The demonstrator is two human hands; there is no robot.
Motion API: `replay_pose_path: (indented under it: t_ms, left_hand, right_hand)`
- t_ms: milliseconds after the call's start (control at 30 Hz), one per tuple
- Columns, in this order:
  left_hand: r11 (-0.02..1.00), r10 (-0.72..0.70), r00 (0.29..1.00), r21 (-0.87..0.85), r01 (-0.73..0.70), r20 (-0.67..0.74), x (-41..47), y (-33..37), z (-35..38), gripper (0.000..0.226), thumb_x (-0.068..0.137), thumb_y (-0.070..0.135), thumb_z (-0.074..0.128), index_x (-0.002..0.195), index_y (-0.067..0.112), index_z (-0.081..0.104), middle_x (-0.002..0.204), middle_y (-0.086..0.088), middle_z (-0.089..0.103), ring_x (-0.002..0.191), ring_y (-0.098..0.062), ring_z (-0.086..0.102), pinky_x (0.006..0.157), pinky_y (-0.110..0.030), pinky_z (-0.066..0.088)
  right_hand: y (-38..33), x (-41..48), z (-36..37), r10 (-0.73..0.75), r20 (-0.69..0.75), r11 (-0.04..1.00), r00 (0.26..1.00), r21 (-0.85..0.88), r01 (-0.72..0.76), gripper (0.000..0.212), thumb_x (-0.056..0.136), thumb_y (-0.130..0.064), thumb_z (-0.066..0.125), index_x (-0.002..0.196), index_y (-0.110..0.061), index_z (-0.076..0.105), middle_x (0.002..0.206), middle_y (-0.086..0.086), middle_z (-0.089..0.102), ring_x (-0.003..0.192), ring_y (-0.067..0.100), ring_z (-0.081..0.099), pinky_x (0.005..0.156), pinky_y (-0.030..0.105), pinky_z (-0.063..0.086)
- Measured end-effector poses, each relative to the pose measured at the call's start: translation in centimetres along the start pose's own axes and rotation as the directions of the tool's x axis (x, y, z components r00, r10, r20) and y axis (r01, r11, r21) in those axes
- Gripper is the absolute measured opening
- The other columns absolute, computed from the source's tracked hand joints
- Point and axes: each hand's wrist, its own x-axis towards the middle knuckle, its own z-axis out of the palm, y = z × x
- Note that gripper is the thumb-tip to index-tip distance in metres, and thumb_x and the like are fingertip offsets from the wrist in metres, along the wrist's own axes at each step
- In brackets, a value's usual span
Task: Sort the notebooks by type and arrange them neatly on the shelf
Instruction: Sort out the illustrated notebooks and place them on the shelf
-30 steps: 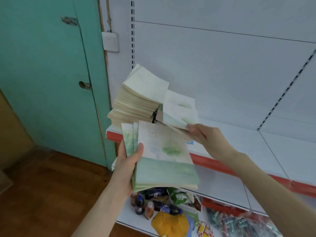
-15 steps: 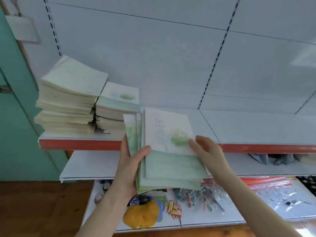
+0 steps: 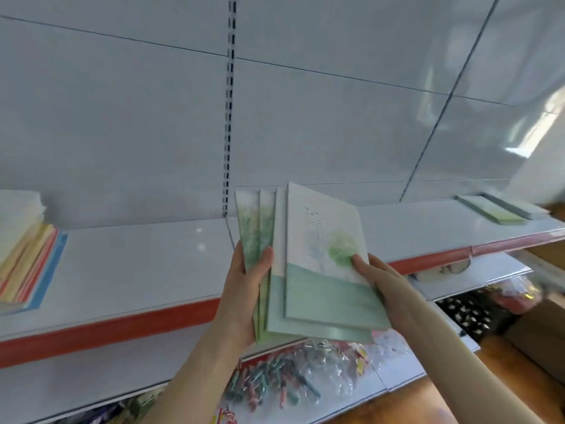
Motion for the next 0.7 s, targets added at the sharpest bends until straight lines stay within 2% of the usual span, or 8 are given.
replay_pose_path:
  t_ms: [100,200,333,433,467,600,700]
  left_hand:
    - [0.999,-0.033,0.998,0.039,0.031,0.052,3.7,-2.9,5.1,0.033,0.078,0.024,0.061,0.105,0.041,0.054,0.101,0.007,0.071,0.090,-0.018,0.069,0.066,-0.035,0.056]
    - [0.997,-0.058,0.990,0.047,0.053,0.130,7.5,-6.0,10.0,0.031,0.085,0.019,0.058,0.109,0.038,0.054,0.107,0.005,0.069,0.093,-0.018,0.068,0.068,-0.034,0.056]
    - [0.993,-0.108,0.968,0.064,0.096,0.226,12.9,-10.6,16.6,0.029,0.091,0.014,0.054,0.111,0.036,0.056,0.110,0.002,0.069,0.094,-0.019,0.068,0.075,-0.039,0.056]
    - [0.993,-0.108,0.958,0.065,0.094,0.264,17.2,-13.6,21.4,0.034,0.091,0.012,0.055,0.120,0.031,0.053,0.105,0.005,0.069,0.084,-0.011,0.070,0.058,-0.027,0.055]
    - [0.994,-0.108,0.952,0.066,0.093,0.285,18.6,-14.7,23.1,0.039,0.091,0.011,0.054,0.124,0.031,0.051,0.106,0.006,0.068,0.084,-0.010,0.069,0.057,-0.024,0.054]
    - [0.989,-0.144,0.910,0.098,0.114,0.389,23.5,-19.1,30.2,0.049,0.090,0.008,0.055,0.125,0.042,0.046,0.112,0.011,0.064,0.092,-0.010,0.068,0.068,-0.027,0.057]
    - [0.982,-0.178,0.877,0.136,0.130,0.447,26.0,-22.8,35.9,0.058,0.088,0.007,0.058,0.134,0.037,0.040,0.115,0.009,0.063,0.092,-0.009,0.067,0.071,-0.029,0.058]
  right_hand:
    - [-1.2,1.6,-5.9,0.000,-0.078,0.998,0.997,0.064,0.005,0.019,0.092,-0.022,0.051,0.099,-0.010,0.065,0.081,0.005,0.073,0.065,0.018,0.069,0.056,0.030,0.057]
    - [-1.9,2.9,-11.3,-0.005,-0.147,0.985,0.989,0.170,0.031,0.020,0.095,-0.020,0.046,0.100,-0.012,0.064,0.086,0.004,0.074,0.071,0.018,0.070,0.063,0.031,0.059]
    - [-4.1,5.2,-19.0,-0.043,-0.296,0.975,0.954,0.196,0.105,0.018,0.096,-0.016,0.045,0.097,-0.014,0.063,0.078,0.002,0.074,0.064,0.015,0.070,0.058,0.031,0.059]
    - [-6.4,7.4,-24.9,-0.066,-0.411,0.967,0.909,0.198,0.160,0.017,0.096,-0.016,0.045,0.096,-0.015,0.062,0.076,0.001,0.074,0.062,0.014,0.070,0.053,0.029,0.057]
    - [-7.0,8.1,-26.9,-0.065,-0.452,0.965,0.890,0.198,0.171,0.017,0.096,-0.016,0.046,0.094,-0.016,0.062,0.074,0.000,0.073,0.060,0.014,0.069,0.050,0.028,0.056]
    - [-9.0,10.3,-34.2,-0.090,-0.550,0.962,0.830,0.169,0.216,0.016,0.096,-0.017,0.047,0.099,-0.015,0.062,0.076,0.000,0.073,0.061,0.013,0.069,0.050,0.026,0.055]
    - [-10.2,10.9,-39.7,-0.095,-0.623,0.959,0.776,0.153,0.240,0.015,0.096,-0.016,0.046,0.096,-0.015,0.061,0.072,-0.001,0.073,0.058,0.011,0.068,0.048,0.024,0.054]
